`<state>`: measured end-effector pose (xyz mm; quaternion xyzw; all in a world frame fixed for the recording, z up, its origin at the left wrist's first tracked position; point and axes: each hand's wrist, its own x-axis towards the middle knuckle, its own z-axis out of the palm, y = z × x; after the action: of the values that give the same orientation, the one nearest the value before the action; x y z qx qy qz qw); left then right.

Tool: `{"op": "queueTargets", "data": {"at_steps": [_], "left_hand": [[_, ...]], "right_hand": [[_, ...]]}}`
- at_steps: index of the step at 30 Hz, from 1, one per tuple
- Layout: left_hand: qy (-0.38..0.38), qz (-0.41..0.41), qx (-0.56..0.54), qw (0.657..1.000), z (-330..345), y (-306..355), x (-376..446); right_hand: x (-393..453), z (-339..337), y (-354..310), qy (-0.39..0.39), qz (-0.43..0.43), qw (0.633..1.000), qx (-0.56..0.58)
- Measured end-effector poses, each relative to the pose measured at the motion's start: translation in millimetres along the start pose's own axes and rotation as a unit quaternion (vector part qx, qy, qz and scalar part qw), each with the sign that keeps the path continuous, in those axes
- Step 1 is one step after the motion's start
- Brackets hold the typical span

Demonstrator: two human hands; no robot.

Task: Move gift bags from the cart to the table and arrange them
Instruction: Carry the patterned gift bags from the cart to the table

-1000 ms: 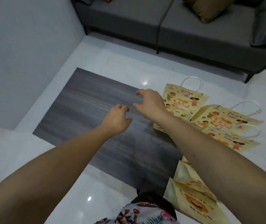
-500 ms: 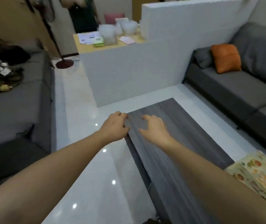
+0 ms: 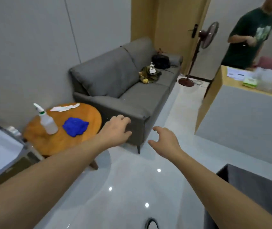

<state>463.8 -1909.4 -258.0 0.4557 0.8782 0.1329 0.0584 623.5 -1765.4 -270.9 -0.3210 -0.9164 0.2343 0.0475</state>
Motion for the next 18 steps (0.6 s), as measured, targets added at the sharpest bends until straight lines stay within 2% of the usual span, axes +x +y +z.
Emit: {"op": "queueTargets", "data": {"at_steps": [5, 9, 14, 18], "left_hand": [[0.041, -0.148, 0.008, 0.988, -38, -125, -64], [0.036, -0.229, 0.066, 0.970, -67, -205, -119], [0.071, -0.376, 0.083, 0.920, -104, -295, -185], [0.061, -0.469, 0.076, 0.878, -122, -353, -227]], "right_hand": [[52, 64, -119, -0.082, -0.144, 0.986, -0.007], [79, 122, -219, -0.141, -0.239, 0.961, -0.002], [102, 187, -352, -0.193, -0.378, 0.906, -0.009], [121, 226, -439, -0.222, -0.452, 0.864, -0.008]]}}
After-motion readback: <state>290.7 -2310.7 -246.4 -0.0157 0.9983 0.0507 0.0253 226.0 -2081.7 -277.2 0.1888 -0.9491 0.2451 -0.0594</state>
